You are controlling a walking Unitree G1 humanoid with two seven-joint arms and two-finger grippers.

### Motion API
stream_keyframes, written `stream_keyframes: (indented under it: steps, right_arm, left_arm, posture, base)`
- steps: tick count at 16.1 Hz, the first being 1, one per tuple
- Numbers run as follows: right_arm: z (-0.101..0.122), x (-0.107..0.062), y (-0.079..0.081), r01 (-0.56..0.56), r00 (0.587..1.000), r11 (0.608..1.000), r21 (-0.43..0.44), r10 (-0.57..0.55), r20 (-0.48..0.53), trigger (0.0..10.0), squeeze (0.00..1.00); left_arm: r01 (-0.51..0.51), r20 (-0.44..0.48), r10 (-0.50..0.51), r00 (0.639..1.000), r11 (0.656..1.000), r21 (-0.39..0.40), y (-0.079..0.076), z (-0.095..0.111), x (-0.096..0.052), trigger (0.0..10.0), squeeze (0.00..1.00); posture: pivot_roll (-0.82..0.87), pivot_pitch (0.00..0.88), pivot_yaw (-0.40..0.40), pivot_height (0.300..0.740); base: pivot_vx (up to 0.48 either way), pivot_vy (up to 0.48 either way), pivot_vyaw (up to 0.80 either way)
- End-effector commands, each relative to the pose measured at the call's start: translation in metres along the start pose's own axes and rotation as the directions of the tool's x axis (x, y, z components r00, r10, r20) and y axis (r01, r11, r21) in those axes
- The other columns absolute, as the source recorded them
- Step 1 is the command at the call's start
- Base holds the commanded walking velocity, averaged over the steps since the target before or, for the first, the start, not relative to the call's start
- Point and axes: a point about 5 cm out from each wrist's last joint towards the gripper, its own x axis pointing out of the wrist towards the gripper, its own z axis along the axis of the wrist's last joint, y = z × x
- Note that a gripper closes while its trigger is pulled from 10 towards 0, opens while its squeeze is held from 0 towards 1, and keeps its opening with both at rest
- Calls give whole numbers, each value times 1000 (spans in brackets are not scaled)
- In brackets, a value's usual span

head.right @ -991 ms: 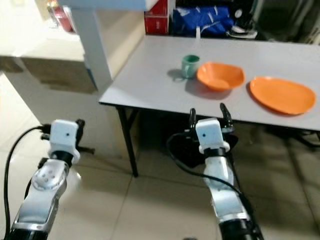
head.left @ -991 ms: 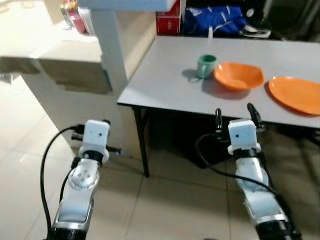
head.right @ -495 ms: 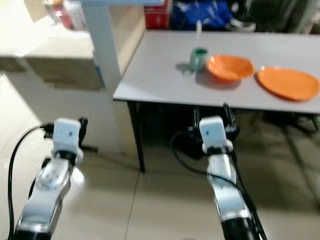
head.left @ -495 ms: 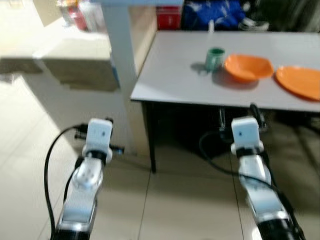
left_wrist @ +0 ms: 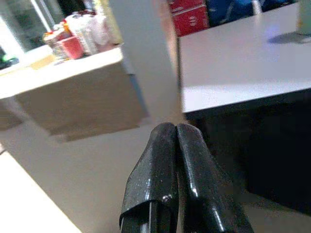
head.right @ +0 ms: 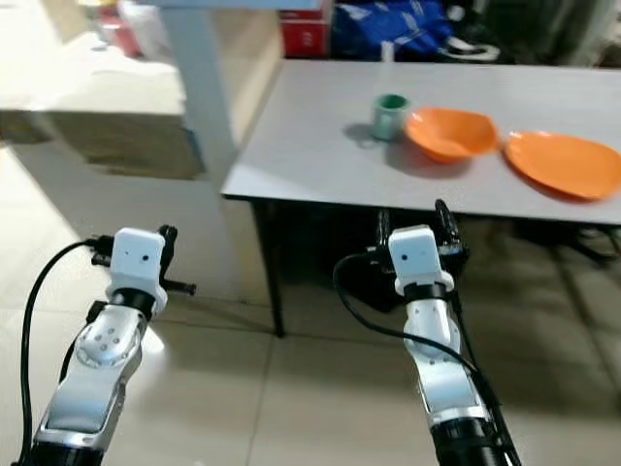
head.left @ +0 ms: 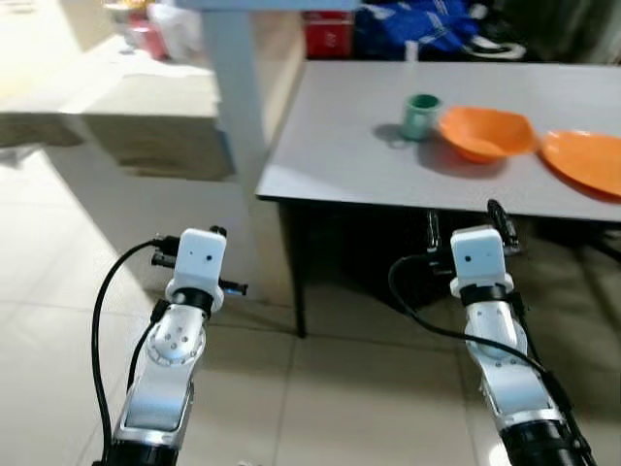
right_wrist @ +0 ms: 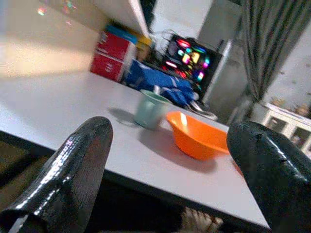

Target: Setting the table

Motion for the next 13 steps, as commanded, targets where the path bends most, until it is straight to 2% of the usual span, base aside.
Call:
stream_keyframes:
  steps: [1, 3, 10, 13]
  right_arm:
    - [2, 2, 2, -2, 1000, 1000, 12, 2, 14, 10000, 0]
    - [3, 2, 3, -3, 1000, 1000, 21, 3, 19, 10000, 0]
    - [2, 2, 7, -6, 1000, 999, 35, 6, 14, 10000, 0]
    - [3, 3, 10, -17, 1000, 999, 31, 17, 21, 10000, 0]
  left_arm:
    - [6, 24, -6, 1000, 1000, 21, 1, 6, 2, 10000, 0]
    - [21, 22, -21, 1000, 999, 27, 0, 6, 2, 10000, 0]
    - [32, 24, -33, 999, 998, 49, 0, 8, 3, 10000, 0]
    - [38, 15, -39, 999, 995, 95, -1, 8, 5, 10000, 0]
  posture:
    - [-136, 0, 91, 740]
    - [-136, 0, 91, 740]
    - [-132, 0, 96, 740]
    - [-132, 0, 99, 740]
  base:
    - [368, 311, 0]
    - [379, 293, -275]
    - [476, 0, -778]
    - [477, 0, 0]
